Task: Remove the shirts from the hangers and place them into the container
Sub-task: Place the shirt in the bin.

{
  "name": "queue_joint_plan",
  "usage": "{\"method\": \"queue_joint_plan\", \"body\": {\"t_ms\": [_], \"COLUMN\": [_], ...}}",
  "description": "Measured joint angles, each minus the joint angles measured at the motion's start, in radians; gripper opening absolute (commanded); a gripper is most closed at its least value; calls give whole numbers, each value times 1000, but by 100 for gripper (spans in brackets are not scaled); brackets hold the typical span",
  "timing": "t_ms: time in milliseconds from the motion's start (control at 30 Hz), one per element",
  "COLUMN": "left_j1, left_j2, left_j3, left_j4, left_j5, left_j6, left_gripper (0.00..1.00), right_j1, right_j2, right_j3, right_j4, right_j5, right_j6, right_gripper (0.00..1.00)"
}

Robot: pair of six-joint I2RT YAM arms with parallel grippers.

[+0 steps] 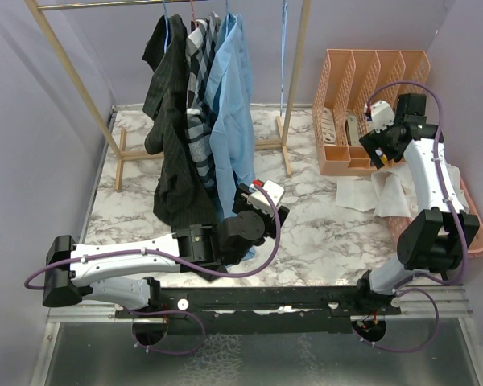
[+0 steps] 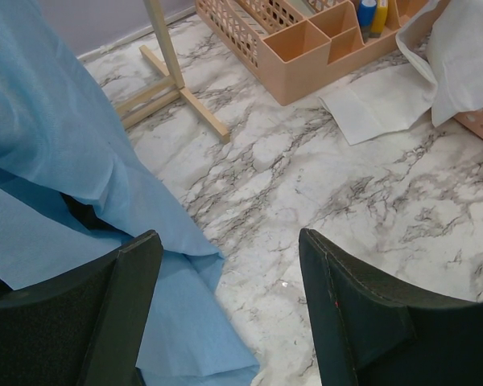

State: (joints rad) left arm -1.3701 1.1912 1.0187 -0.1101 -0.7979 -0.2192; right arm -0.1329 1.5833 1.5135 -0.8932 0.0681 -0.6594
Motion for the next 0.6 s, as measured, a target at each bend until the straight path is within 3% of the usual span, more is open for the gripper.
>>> {"method": "queue_joint_plan", "body": {"t_ms": [600], "left_j1": [0], "left_j2": [-35], "left_j3": [-107], "left_j4": [58], "left_j5": [6], "left_j6": [1], "left_gripper": [71], "right_j1": [0], "right_j2": [92], "right_j3": [41], "right_j4": [19], "right_j5": [71], "right_j6": [-53], "right_gripper": [94]}}
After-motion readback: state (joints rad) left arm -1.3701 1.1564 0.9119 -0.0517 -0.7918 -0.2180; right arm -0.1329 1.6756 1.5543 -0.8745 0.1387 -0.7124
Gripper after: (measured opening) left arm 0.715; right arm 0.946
